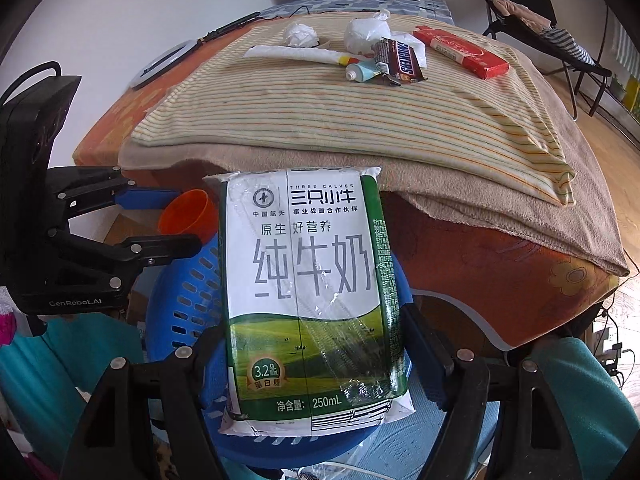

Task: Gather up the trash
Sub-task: 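Carry the orange cup and milk carton over the blue basket with both tools, then open the left tool to drop the cup while the right tool drops the carton into the basket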

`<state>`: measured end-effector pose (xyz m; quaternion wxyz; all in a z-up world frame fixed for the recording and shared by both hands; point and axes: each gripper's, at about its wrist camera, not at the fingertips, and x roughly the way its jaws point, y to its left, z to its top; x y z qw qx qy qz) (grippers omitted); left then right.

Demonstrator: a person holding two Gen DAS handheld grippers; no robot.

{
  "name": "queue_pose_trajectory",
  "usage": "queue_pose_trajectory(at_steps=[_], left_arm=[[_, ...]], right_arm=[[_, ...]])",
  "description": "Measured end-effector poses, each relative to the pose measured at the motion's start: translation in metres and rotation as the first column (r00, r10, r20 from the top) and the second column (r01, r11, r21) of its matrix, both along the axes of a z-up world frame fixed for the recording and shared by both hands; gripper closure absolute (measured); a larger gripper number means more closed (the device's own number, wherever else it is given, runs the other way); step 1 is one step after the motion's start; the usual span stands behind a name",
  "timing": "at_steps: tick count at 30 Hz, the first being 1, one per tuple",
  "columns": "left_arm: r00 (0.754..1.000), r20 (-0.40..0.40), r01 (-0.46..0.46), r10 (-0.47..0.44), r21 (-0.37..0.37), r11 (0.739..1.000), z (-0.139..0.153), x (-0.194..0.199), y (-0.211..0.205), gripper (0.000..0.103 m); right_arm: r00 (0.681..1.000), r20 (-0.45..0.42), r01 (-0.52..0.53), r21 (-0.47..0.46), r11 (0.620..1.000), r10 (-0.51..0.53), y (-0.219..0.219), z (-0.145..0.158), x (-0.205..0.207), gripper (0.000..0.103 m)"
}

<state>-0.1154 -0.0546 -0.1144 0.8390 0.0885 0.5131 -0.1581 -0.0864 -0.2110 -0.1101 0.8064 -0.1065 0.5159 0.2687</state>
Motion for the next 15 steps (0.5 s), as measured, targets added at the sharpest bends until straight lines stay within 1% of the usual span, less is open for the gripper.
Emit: queue_pose_trajectory(at_steps=[5,15], left_arm=[[0.999,-0.044,0.003,-0.002,0.014,1.000,-0.017,-0.005,-0.003,0.054],[0.998,-0.063,0.019,-0.016,0.046,0.999,-0.030,-0.007,-0.009,0.054]], right_arm=[[1.000,-0.007,-0.007,-0.033,0.999,0.007,0.001,-0.012,-0.004,0.025],[1.000,-0.016,-0.026,-0.082,0.996,0.025,0.006,-0.024,-0.010,0.025]])
